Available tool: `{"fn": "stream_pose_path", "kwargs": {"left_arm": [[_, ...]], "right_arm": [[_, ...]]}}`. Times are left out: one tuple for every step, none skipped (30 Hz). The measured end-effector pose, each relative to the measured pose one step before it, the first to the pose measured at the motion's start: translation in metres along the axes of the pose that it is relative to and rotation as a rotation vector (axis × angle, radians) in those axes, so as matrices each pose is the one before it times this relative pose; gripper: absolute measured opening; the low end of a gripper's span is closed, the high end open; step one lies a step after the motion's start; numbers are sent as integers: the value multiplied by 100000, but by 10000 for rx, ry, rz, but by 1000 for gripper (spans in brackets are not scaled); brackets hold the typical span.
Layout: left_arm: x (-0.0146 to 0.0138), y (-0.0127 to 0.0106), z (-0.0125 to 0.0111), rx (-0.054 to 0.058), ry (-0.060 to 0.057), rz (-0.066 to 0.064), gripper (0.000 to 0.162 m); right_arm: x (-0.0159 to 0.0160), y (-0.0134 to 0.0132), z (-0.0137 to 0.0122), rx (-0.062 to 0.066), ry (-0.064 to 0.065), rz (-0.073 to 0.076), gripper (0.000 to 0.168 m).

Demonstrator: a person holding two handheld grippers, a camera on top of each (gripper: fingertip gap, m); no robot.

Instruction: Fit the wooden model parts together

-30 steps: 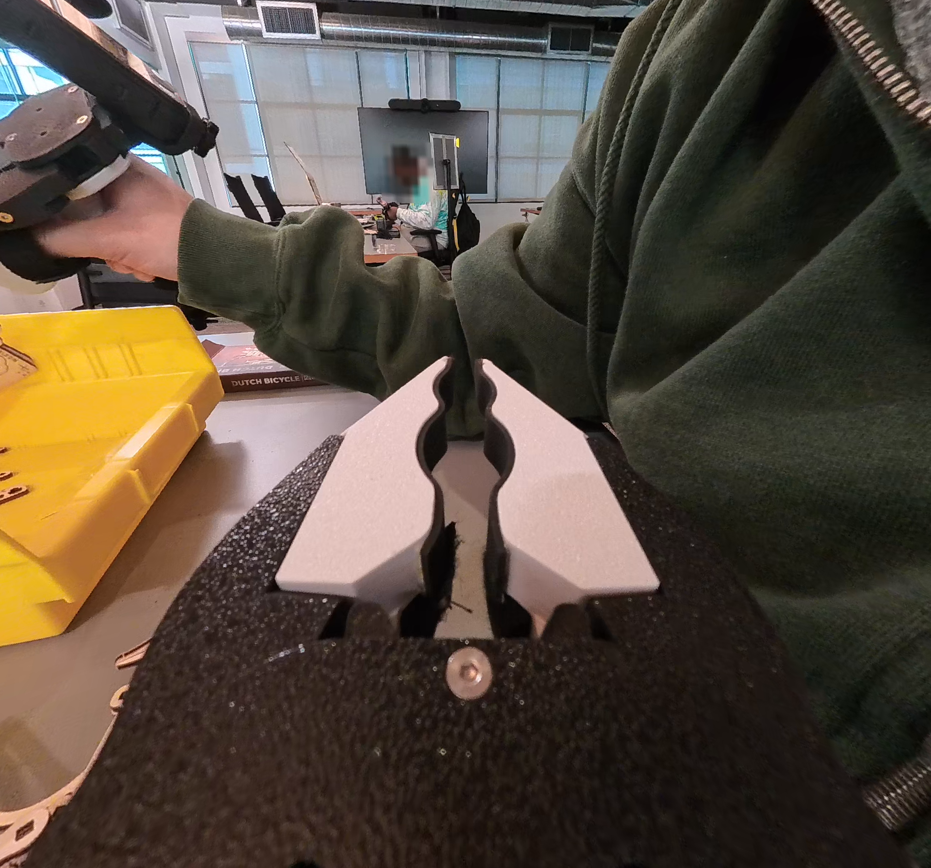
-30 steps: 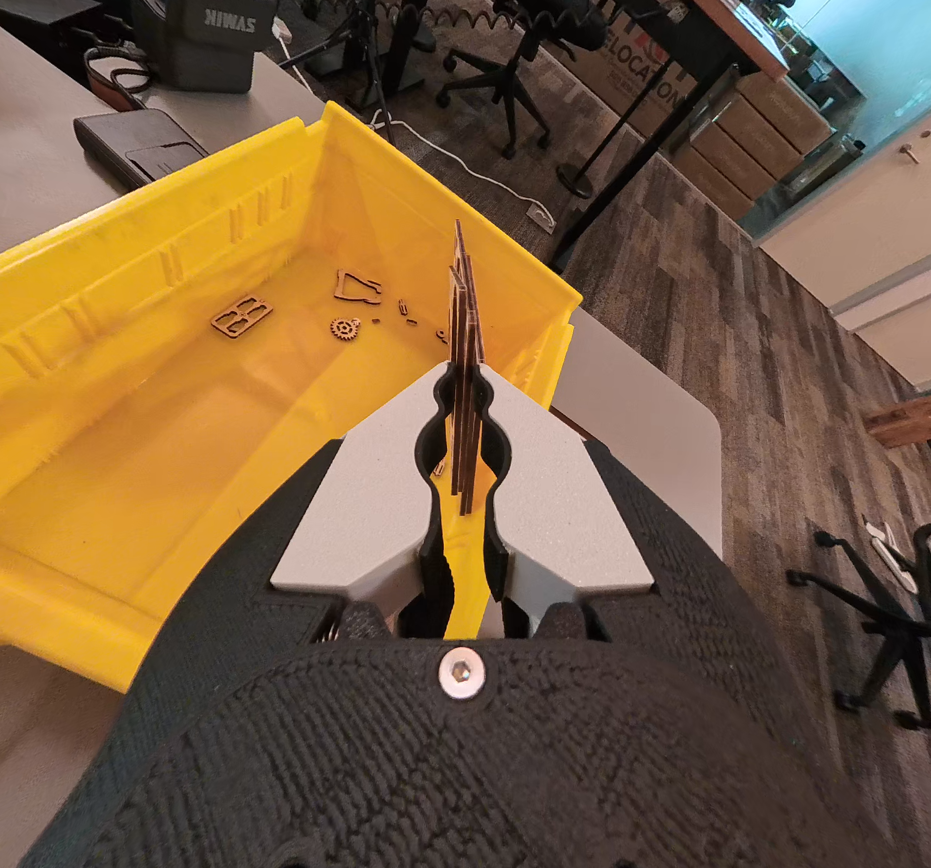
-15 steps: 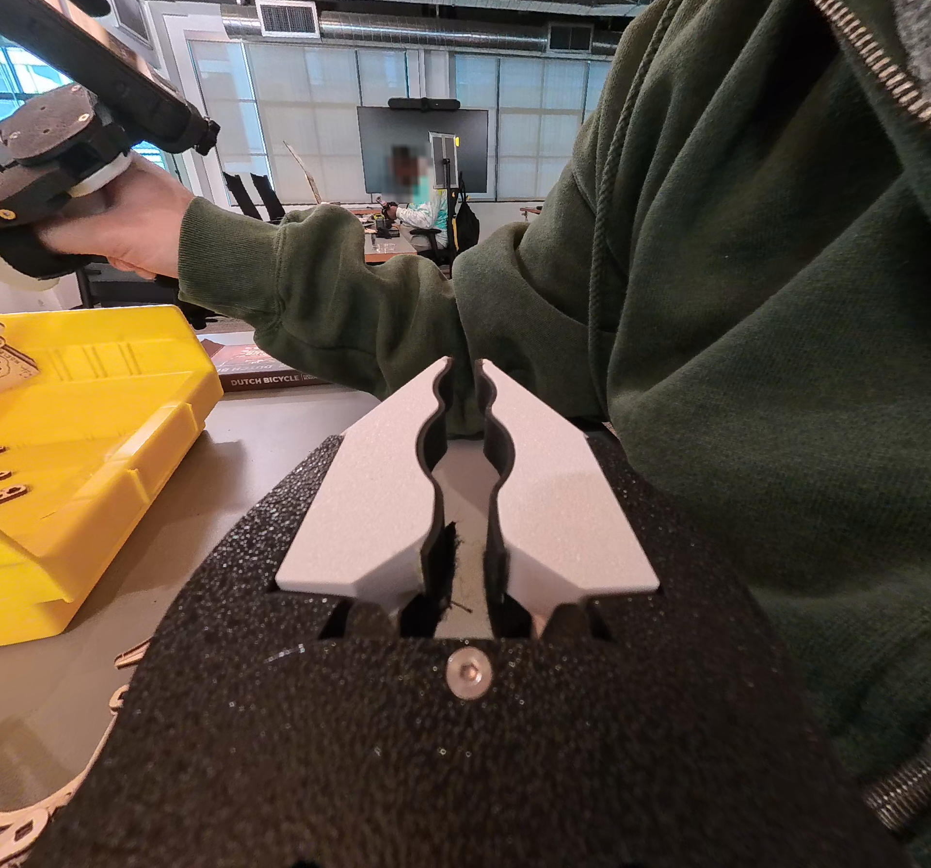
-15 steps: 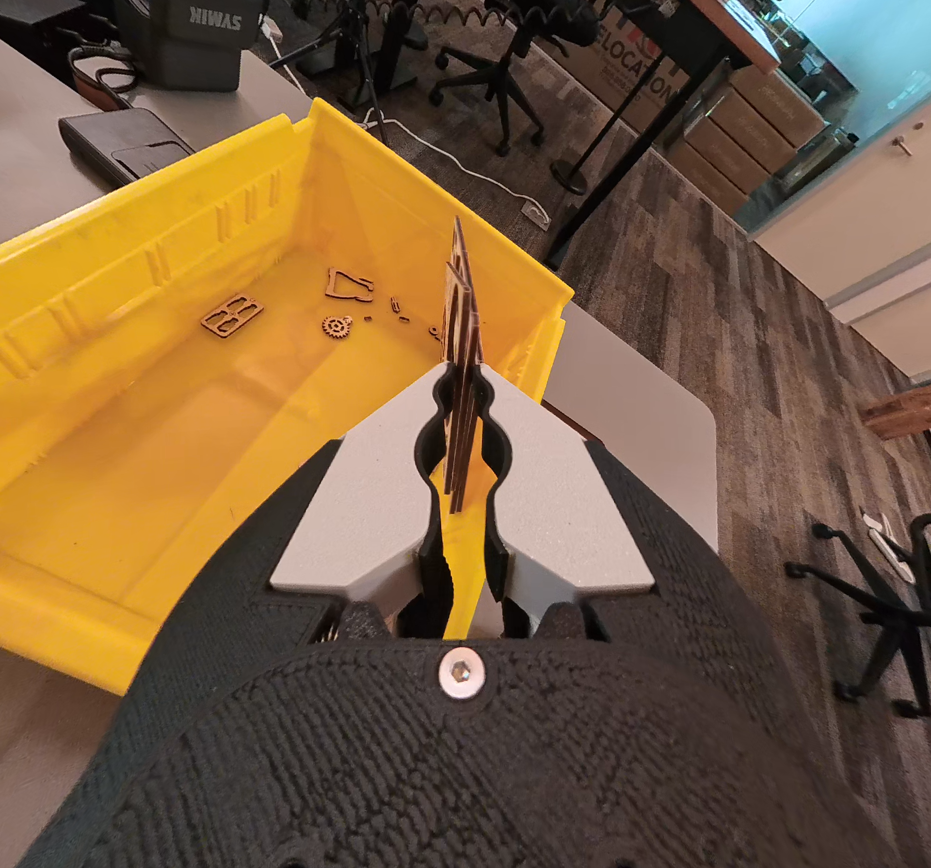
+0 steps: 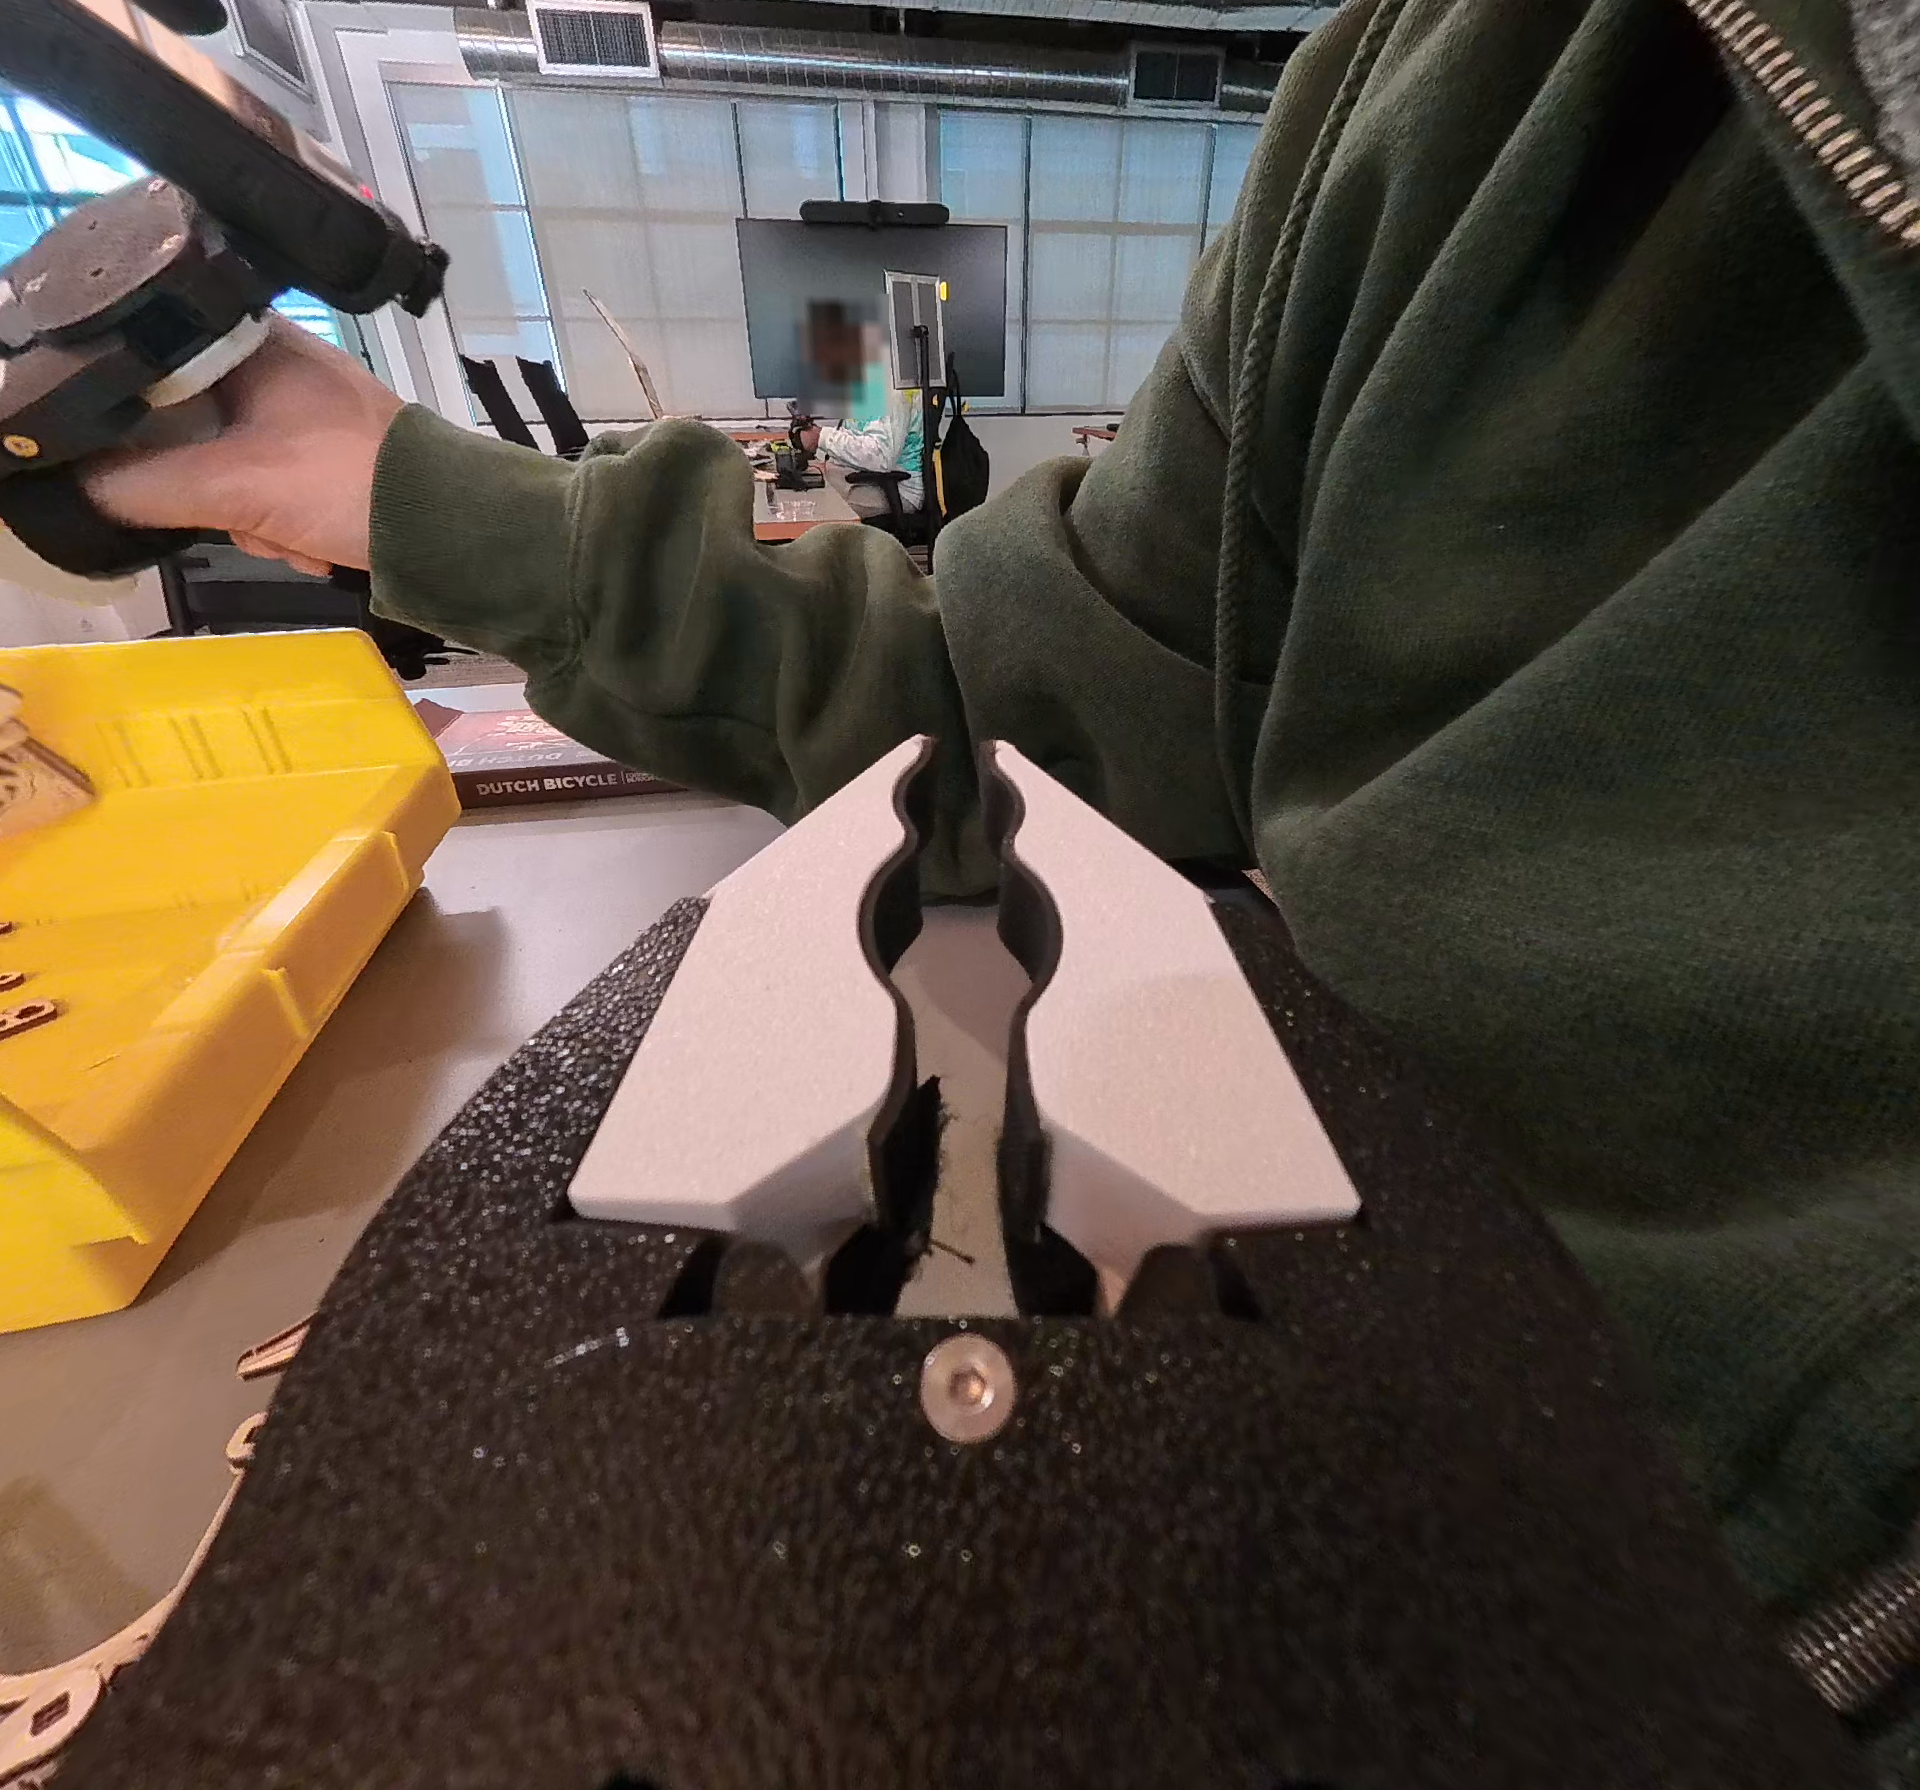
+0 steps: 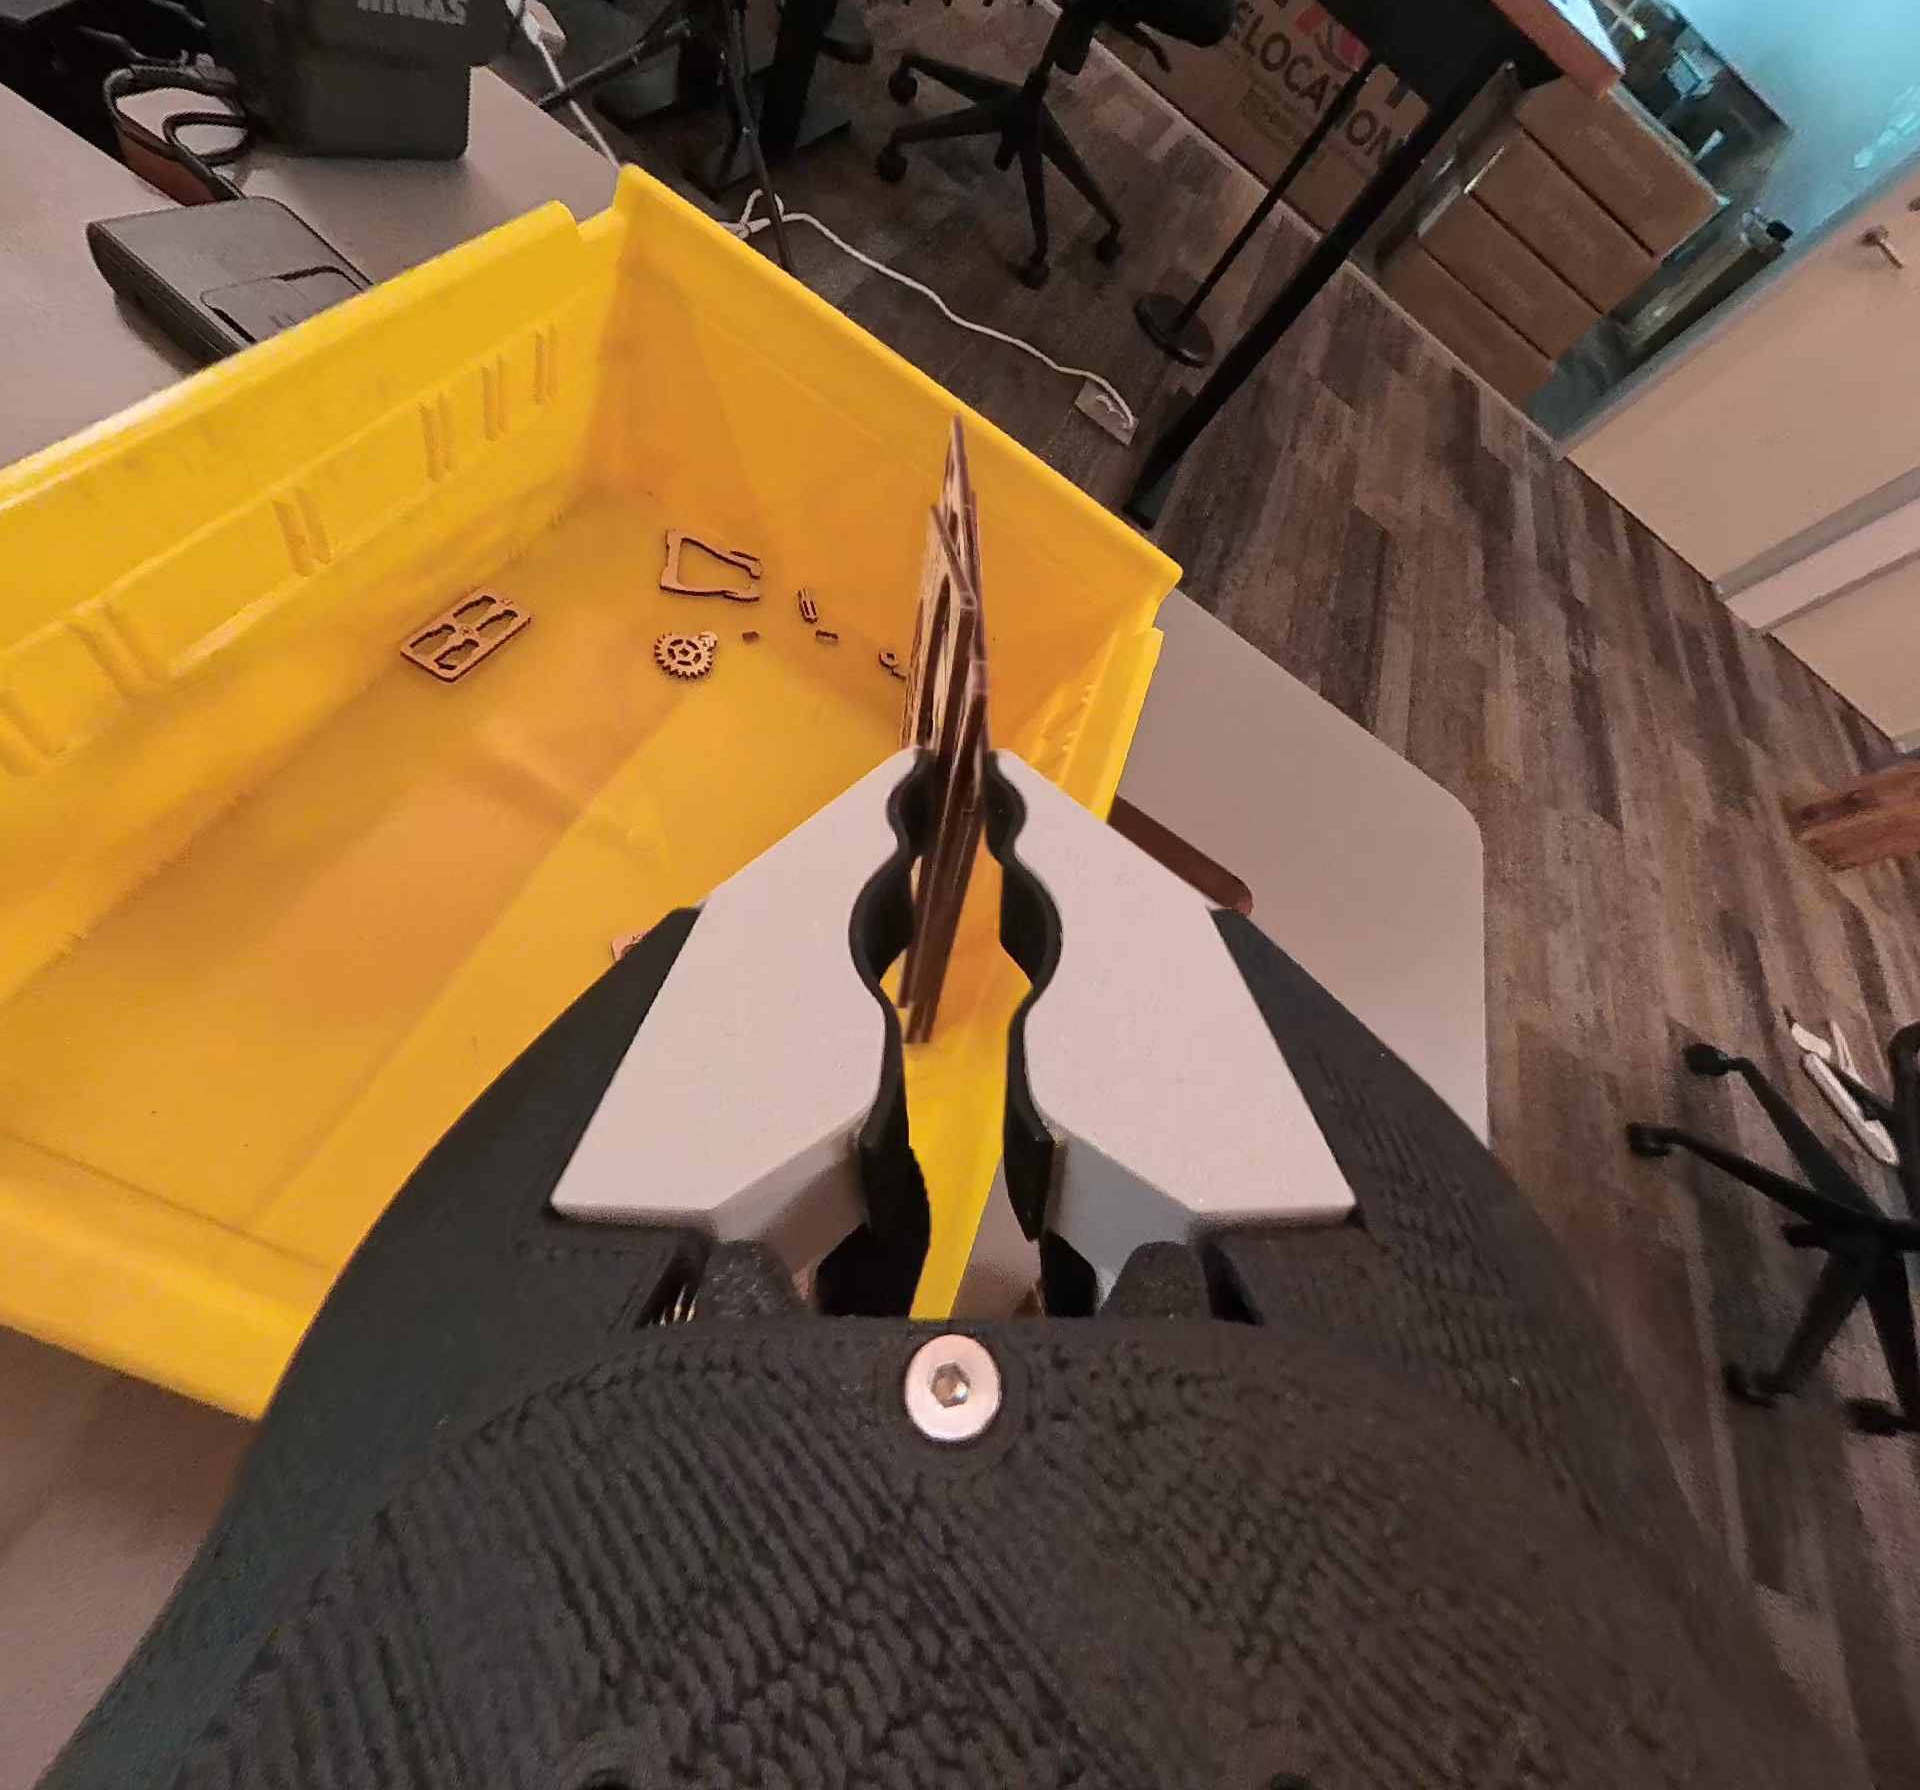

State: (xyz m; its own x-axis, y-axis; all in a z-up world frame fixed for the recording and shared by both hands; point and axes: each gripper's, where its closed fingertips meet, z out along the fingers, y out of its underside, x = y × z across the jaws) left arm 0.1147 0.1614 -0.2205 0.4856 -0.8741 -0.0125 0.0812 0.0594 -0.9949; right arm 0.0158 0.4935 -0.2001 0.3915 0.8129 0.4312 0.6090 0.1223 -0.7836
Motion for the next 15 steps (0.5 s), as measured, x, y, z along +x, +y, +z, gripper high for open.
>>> {"fn": "stream_pose_path", "kwargs": {"left_arm": [[-5, -5, 3, 4, -2, 4, 6], [-7, -5, -7, 3, -2, -2, 6], [2, 15, 1, -3, 4, -7, 6], [7, 8, 10, -5, 5, -6, 6], [-5, -2, 1, 2, -1, 5, 6], [-8, 1, 0, -1, -2, 7, 6], [8, 19, 8, -6, 5, -6, 6], [-9, 9, 6, -6, 2, -7, 6], [-2, -3, 1, 2, -1, 1, 6], [-2, -8, -10, 5, -2, 4, 6], [-8, -1, 5, 1, 0, -1, 6], [-6, 17, 0, -5, 0, -4, 6], [3, 14, 12, -8, 8, -7, 6], [0, 18, 9, -5, 1, -4, 6], [-14, -13, -3, 9, -7, 0, 6]], "right_arm": [[-45, 251, 157, -147, -31, 48, 13], [-133, 290, 193, -168, -64, 54, 17], [-107, 213, 229, -131, -21, 32, 18], [-91, 146, 229, -85, 36, -34, 18], [-153, 146, 243, -112, 23, -104, 18], [-252, 164, 250, -154, -10, -148, 18], [-267, 147, 256, -155, -4, -154, 18], [-272, 133, 244, -144, 0, -140, 18], [-200, 172, 242, -176, 33, -127, 17], [-74, 244, 203, -232, 102, -177, 17], [-76, 177, 153, -183, 78, -178, 17], [-164, 101, 102, -116, 7, -135, 17], [-226, 51, 67, -91, -49, -117, 17], [-258, 20, 47, -64, -89, -57, 17], [-230, -38, 17, -20, -92, -1, 16]]}}
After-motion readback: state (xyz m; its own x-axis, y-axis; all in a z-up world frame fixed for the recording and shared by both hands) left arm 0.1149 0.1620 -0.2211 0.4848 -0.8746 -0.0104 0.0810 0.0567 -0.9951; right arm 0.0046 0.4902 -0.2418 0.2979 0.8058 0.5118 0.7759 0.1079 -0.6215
